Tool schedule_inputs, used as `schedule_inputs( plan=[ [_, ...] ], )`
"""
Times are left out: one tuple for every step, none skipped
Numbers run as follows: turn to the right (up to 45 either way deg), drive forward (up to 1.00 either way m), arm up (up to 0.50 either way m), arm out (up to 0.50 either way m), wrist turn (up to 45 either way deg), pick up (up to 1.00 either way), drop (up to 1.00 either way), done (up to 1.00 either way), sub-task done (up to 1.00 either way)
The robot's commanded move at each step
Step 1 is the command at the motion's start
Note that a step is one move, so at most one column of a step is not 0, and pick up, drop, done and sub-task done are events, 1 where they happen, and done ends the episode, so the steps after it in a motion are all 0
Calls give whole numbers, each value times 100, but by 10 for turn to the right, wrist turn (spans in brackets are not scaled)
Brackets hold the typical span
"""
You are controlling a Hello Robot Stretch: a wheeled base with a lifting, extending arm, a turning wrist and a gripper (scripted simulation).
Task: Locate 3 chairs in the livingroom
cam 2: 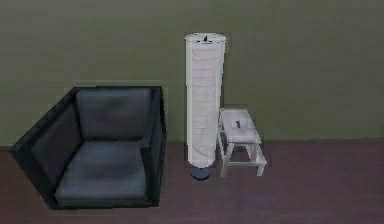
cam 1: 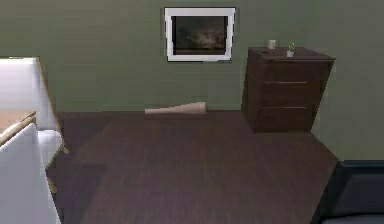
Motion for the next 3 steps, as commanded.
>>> schedule_inputs(
  plan=[
    [0, 75, 0, 0, 0, 0, 0, 0, 0],
    [-30, 0, 0, 0, 0, 0, 0, 0, 0],
    [0, 30, 0, 0, 0, 0, 0, 0, 0]
  ],
)
